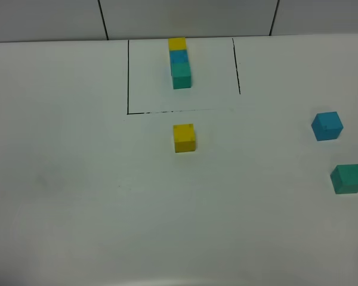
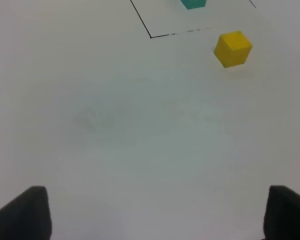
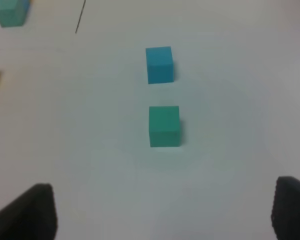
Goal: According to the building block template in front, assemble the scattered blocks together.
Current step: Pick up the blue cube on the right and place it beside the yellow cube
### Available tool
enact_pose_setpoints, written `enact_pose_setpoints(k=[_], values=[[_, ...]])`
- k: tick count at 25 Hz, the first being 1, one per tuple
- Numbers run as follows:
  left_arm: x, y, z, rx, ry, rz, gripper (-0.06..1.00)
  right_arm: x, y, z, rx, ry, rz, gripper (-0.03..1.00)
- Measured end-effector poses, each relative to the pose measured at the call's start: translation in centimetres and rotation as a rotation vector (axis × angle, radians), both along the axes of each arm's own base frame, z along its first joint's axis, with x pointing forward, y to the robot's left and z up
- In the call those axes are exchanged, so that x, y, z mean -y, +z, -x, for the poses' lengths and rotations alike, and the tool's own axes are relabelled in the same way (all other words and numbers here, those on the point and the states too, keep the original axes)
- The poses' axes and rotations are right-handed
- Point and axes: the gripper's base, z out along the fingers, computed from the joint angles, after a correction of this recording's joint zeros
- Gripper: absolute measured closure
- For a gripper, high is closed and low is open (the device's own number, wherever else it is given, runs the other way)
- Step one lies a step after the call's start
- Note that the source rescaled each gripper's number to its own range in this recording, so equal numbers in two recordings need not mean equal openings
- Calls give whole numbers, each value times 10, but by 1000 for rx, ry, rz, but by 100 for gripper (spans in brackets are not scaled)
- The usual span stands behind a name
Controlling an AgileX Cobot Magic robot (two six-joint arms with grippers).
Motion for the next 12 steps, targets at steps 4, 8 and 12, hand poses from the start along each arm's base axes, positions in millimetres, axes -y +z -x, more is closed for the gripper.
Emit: enact_pose_setpoints(k=[4, 8, 12], values=[[0, 0, 0, 0, 0, 0, 34, 0, 0, 0, 0, 0, 0, 22], [0, 0, 0, 0, 40, 0, 46, 0, 0, 0, 0, 0, 0, 22], [1, 0, -1, 0, 130, 0, 57, 0, 0, 0, 0, 0, 0, 22]])
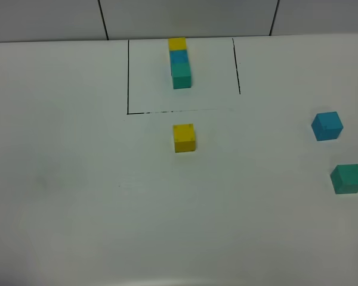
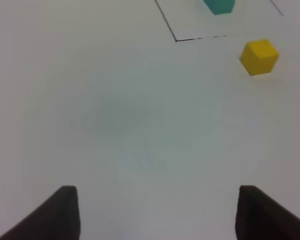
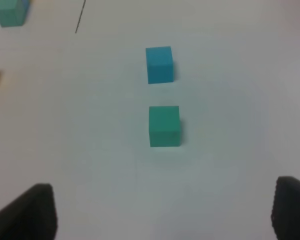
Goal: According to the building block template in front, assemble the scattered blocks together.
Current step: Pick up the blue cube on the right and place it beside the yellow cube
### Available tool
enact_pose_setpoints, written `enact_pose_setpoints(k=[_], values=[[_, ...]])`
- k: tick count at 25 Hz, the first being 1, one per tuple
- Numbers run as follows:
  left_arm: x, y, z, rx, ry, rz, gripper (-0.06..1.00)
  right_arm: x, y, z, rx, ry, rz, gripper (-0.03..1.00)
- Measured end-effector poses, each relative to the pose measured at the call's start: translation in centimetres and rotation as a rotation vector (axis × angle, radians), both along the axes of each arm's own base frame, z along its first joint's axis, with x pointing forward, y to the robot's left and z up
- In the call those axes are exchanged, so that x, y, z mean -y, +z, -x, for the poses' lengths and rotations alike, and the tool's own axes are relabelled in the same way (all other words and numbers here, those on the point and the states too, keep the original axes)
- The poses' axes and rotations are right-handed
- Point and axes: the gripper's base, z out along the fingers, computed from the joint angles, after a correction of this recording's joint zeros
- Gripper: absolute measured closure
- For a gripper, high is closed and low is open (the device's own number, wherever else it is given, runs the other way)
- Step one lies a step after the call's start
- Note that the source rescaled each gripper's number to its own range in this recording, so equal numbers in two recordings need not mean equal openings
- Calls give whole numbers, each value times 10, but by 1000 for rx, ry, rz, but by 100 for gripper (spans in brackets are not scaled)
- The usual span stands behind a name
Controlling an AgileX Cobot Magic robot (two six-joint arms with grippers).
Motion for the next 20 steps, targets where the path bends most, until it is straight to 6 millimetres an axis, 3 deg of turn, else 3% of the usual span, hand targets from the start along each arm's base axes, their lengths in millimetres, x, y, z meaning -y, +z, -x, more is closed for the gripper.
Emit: enact_pose_setpoints(k=[10, 16, 20], values=[[1, 0, 0, 0, 48, 0, 75, 0, 0, 0, 0, 0, 0, 22], [1, 0, 0, 0, 49, 0, 78, 0, -1, 1, -10, 15, 29, 21], [1, 0, 0, 0, 49, 0, 78, 0, 2, 1, -49, 22, 44, 11]])
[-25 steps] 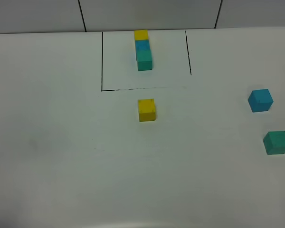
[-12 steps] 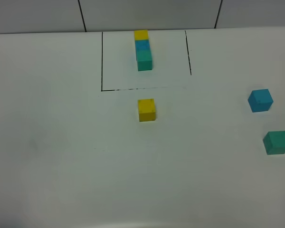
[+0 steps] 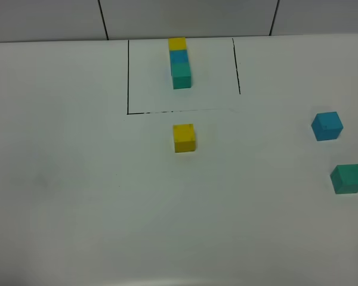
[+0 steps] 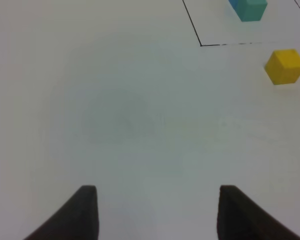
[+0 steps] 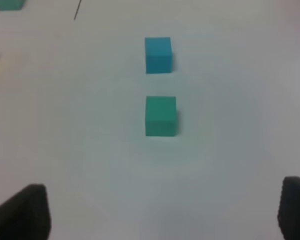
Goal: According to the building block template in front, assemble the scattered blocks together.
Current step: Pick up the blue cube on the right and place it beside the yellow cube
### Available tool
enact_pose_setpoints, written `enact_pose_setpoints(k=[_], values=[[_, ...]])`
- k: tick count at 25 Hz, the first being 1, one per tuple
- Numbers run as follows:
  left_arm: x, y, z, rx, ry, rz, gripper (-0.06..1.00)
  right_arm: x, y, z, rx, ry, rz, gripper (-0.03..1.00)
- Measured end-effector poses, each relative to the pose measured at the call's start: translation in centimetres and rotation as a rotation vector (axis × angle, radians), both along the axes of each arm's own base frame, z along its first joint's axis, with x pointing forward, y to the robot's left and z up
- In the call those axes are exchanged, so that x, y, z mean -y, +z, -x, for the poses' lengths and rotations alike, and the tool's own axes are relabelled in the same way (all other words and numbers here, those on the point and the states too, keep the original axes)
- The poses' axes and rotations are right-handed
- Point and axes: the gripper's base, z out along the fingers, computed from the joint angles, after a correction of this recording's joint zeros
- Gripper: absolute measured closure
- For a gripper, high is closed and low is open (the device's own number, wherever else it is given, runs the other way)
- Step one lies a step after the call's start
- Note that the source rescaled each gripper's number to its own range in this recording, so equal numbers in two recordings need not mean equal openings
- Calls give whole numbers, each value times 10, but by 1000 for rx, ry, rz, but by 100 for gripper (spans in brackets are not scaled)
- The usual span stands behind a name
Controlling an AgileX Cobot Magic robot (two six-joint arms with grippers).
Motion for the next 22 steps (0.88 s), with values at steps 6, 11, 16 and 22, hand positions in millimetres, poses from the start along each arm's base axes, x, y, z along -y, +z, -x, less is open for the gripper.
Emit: enact_pose_setpoints(k=[6, 11, 16, 22], values=[[0, 0, 0, 0, 0, -1, 78, -3, 1, -36, -201, 3, 13, -3], [0, 0, 0, 0, -1, -1, 78, -5, 7, -86, -394, 2, 34, -3], [0, 0, 0, 0, -1, -1, 78, -9, 15, -157, -491, 9, 70, -3], [0, 0, 0, 0, -1, -1, 78, -14, -12, -249, -598, 37, 112, -3]])
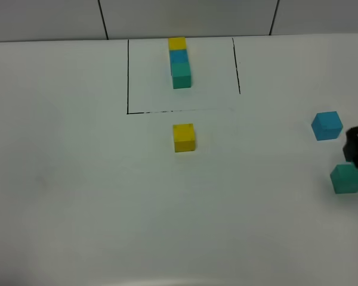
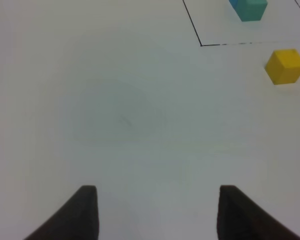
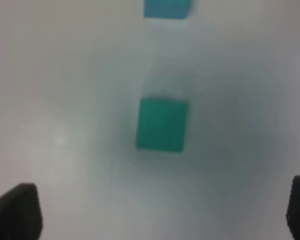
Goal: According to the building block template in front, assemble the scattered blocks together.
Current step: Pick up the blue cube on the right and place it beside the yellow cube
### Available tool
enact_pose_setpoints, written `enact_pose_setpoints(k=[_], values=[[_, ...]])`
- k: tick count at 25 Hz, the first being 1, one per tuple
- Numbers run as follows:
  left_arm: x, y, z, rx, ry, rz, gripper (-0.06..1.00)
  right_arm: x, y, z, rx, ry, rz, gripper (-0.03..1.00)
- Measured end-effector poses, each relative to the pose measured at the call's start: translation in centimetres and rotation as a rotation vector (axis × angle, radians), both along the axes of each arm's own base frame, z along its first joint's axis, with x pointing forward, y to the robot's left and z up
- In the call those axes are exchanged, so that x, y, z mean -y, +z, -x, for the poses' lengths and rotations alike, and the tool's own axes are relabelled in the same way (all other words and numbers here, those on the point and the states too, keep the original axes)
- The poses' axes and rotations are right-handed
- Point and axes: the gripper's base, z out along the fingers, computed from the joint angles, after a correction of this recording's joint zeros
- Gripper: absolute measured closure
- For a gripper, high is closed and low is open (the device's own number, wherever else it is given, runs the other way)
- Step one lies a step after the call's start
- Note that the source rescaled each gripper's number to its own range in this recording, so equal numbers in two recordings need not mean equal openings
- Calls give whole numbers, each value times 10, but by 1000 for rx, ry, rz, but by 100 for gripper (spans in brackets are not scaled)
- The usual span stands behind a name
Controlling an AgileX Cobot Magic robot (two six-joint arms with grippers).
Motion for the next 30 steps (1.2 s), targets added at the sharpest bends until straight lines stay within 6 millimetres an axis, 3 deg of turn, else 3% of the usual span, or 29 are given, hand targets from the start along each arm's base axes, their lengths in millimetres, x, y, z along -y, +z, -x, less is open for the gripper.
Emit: enact_pose_setpoints(k=[5, 15, 22, 30], values=[[0, 0, 0, 0, 0, -1, 78, -4, -28, -62, -69, 31, 16, -3], [0, 0, 0, 0, 0, -1, 79, -4, -69, -142, -118, 48, 20, -3], [0, 0, 0, 0, 0, -1, 79, 22, -108, -156, -204, -2, -25, -3], [0, 0, 0, 0, -1, -2, 79, 28, -117, -160, -195, 7, -18, 4]])
